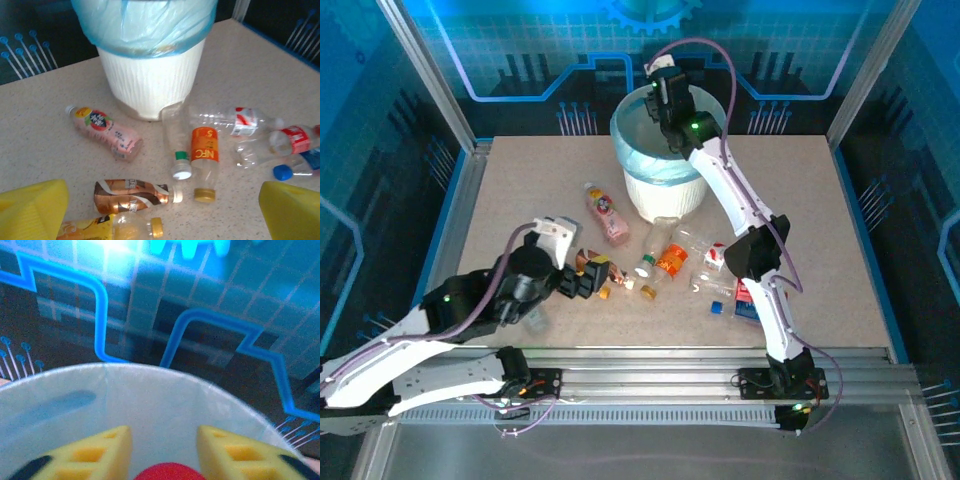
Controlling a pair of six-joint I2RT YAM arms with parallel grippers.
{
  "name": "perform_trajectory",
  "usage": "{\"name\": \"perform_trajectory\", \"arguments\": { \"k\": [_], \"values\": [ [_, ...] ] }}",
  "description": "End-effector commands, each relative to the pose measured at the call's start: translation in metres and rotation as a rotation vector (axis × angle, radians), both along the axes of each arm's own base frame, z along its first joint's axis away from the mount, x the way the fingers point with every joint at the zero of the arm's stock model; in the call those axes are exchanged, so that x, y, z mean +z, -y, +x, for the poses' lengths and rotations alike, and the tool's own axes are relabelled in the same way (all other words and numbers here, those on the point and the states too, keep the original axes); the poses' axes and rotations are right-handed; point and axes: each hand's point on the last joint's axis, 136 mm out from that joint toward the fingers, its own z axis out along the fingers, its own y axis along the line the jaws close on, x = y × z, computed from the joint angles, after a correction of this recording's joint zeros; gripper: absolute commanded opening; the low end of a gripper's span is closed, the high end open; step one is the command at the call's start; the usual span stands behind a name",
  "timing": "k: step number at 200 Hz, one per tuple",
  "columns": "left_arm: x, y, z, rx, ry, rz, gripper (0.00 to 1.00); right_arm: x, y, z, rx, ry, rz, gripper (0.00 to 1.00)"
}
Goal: Put the plastic bottles in the bin
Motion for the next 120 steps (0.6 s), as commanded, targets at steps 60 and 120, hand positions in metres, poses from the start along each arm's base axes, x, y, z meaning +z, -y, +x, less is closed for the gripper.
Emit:
{"name": "perform_trajectory", "arguments": {
  "k": [60,120],
  "values": [
    [-0.006,-0.011,0.014,0.099,-0.073,-0.088,0.99,0.012,0.013,-0.009,0.043,-0.046,0.111,0.47],
    [-0.025,-0.015,0.010,0.126,-0.155,-0.077,0.99,-0.008,0.007,-0.008,0.064,-0.111,0.130,0.48]
  ]
}}
